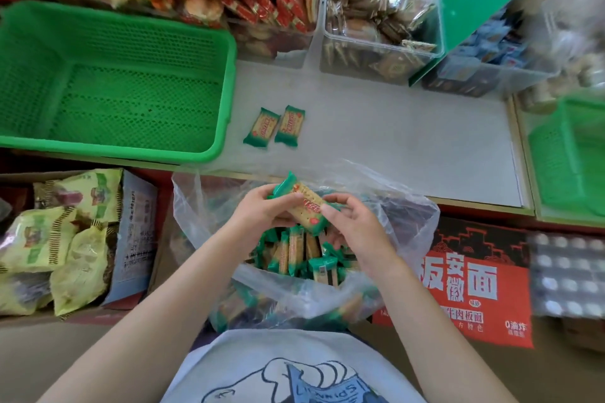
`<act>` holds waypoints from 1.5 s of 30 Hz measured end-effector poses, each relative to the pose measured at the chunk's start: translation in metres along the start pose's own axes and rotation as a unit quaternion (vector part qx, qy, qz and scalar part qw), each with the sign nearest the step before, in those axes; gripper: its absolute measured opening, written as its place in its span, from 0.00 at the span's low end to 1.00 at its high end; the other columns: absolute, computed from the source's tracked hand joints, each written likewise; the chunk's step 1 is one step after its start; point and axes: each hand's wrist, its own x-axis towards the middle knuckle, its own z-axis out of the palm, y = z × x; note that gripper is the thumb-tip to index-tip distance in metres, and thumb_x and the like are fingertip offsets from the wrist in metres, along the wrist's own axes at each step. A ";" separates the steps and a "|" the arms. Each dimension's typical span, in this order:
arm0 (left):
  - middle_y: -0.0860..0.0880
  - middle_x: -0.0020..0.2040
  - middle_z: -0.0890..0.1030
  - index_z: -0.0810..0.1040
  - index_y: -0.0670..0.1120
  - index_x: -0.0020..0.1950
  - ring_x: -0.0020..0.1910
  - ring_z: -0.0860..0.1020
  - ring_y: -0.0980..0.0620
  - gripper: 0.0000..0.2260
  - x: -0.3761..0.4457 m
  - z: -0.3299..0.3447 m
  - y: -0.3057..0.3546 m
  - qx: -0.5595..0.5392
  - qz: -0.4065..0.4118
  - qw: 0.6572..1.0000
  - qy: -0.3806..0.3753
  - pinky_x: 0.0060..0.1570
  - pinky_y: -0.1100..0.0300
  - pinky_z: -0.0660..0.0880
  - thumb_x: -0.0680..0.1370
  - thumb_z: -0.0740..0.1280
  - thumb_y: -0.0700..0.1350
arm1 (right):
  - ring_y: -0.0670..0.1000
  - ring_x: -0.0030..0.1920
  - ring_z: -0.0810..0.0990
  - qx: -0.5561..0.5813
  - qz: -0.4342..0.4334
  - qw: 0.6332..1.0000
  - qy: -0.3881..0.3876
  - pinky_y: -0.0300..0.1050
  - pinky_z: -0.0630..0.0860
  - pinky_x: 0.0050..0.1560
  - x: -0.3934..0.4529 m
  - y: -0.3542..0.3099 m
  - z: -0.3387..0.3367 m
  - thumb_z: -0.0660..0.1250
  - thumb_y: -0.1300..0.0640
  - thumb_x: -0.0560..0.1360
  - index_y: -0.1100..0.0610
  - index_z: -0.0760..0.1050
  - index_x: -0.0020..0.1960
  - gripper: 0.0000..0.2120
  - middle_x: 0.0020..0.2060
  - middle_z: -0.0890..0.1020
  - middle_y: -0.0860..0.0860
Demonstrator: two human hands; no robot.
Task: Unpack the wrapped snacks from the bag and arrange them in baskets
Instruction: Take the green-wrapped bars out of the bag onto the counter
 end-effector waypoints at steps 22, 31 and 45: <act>0.51 0.82 0.52 0.59 0.55 0.80 0.81 0.50 0.49 0.26 0.052 -0.054 -0.046 0.552 0.130 0.810 0.148 0.76 0.41 0.55 0.83 0.58 0.56 | 0.54 0.41 0.84 -0.008 0.045 0.999 0.025 0.47 0.84 0.46 0.112 -0.041 0.017 0.63 0.64 0.81 0.62 0.76 0.59 0.07 0.49 0.82 0.60; 0.51 0.83 0.44 0.46 0.60 0.81 0.81 0.40 0.49 0.32 0.089 -0.075 -0.050 0.689 0.075 0.720 0.044 0.77 0.43 0.43 0.81 0.54 0.66 | 0.56 0.56 0.80 -0.304 0.084 0.948 -0.048 0.55 0.79 0.58 0.074 0.060 0.038 0.67 0.52 0.80 0.47 0.71 0.72 0.21 0.63 0.75 0.54; 0.52 0.83 0.47 0.53 0.66 0.79 0.81 0.42 0.47 0.27 0.068 -0.084 -0.060 0.632 0.089 0.767 0.066 0.77 0.43 0.48 0.81 0.57 0.63 | 0.50 0.35 0.85 -0.260 0.114 0.957 -0.054 0.47 0.81 0.40 0.066 0.040 0.022 0.68 0.57 0.77 0.49 0.74 0.56 0.09 0.55 0.79 0.49</act>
